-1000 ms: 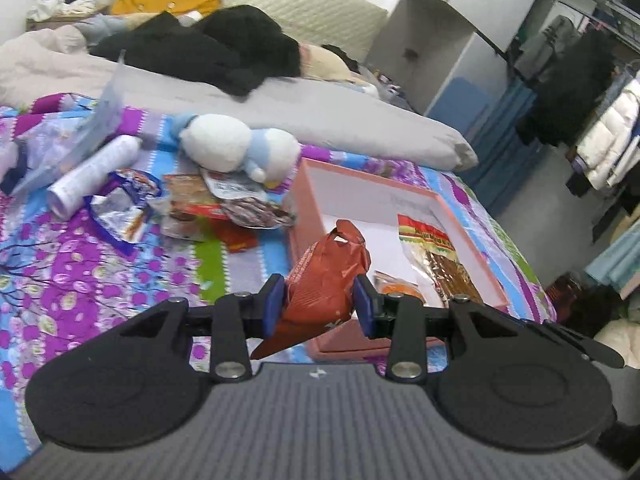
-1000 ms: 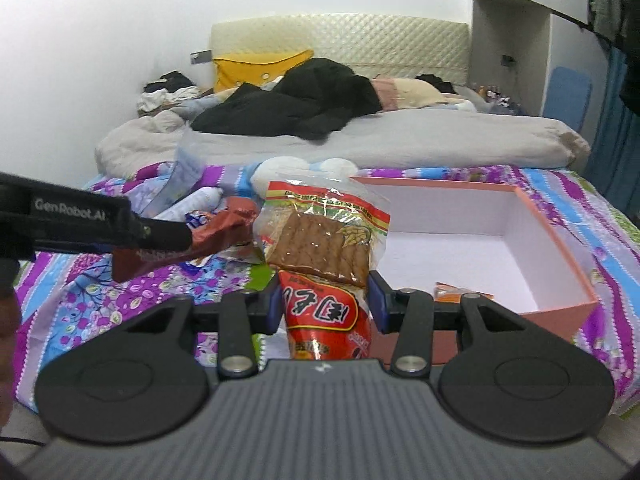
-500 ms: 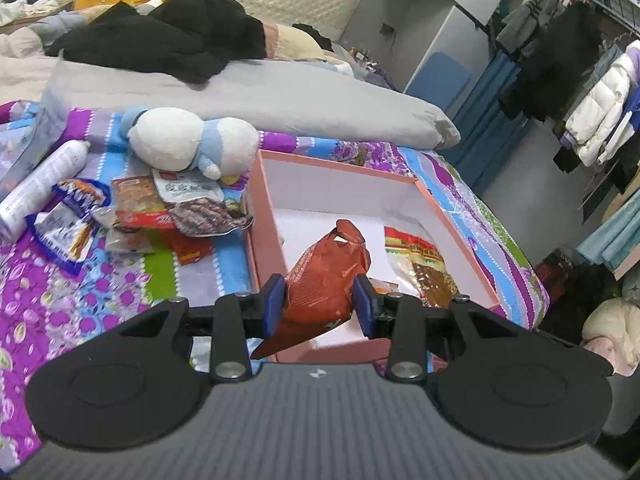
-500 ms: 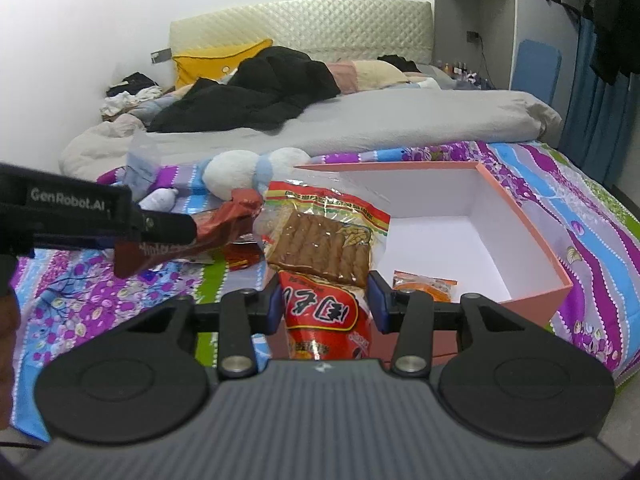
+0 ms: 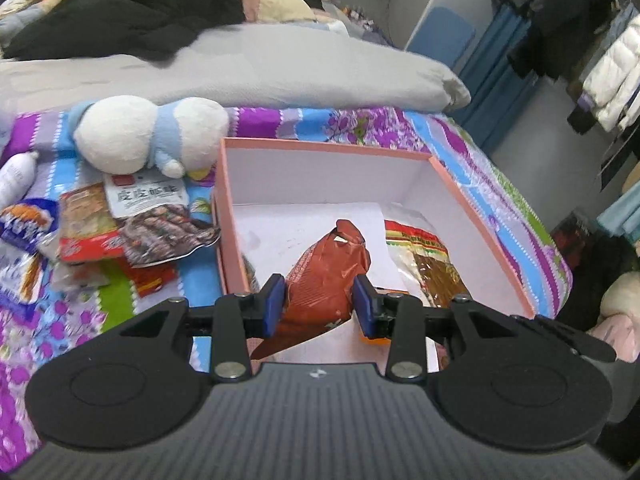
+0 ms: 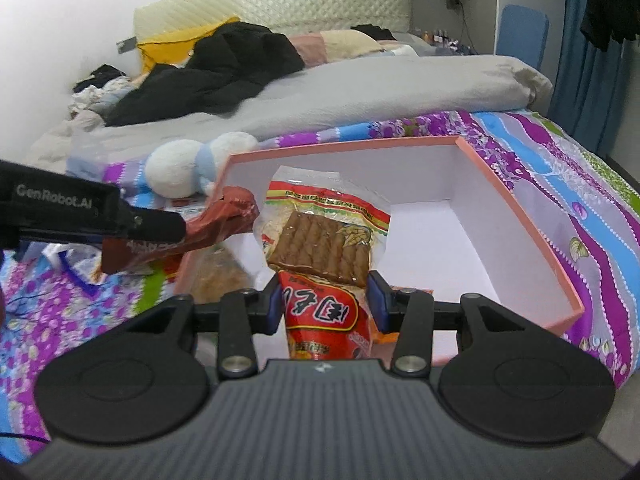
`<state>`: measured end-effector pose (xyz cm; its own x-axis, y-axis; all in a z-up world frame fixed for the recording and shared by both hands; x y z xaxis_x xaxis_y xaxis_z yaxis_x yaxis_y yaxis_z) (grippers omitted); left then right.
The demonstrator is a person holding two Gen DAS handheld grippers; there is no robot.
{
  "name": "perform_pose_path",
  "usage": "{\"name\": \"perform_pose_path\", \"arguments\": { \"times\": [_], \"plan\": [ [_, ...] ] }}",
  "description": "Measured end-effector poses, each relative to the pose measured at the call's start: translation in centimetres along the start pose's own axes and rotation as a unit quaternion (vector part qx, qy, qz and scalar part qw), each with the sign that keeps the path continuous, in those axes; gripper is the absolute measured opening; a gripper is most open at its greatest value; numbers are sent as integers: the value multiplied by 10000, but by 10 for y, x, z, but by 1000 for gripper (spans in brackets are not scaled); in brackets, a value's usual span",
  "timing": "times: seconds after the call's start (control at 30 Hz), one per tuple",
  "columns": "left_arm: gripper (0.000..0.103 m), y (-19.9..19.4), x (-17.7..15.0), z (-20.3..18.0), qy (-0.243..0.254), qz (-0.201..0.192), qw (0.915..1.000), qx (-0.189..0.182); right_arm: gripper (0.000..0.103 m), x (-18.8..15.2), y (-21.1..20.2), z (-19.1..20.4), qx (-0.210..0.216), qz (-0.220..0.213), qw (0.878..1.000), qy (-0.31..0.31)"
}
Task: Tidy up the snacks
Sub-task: 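Open both grippers to drop the two snacks into the pink box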
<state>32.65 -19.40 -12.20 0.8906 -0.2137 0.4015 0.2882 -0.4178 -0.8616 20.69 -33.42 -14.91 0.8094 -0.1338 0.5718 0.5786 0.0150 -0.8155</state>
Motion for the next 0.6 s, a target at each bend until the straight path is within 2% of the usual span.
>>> {"name": "perform_pose_path", "arguments": {
  "times": [0.23,0.47,0.53,0.6],
  "plan": [
    [44,47,28,-2,224,331,9992,90,46,15,43,-23,-15,304,9994,144],
    [44,69,41,-4,345,537,9978,178,48,19,70,-33,73,530,9983,237],
    [50,72,43,-3,379,646,9972,83,51,19,75,-35,114,594,9976,343],
    [64,70,44,2,230,632,9977,8,53,19,77,-35,181,668,9969,368]
  ]
}}
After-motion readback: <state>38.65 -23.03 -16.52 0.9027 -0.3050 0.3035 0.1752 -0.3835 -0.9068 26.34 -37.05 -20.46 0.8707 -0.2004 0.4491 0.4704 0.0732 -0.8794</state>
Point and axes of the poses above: each gripper's, at about its wrist camera, not at the fingertips, and y roughly the way its jaws point, z to its left, x to its top, the point moved 5 cm from there along y, roughly the way its jaws point, and after that the axes turned 15 degrees about z, right-handed, at the moved point
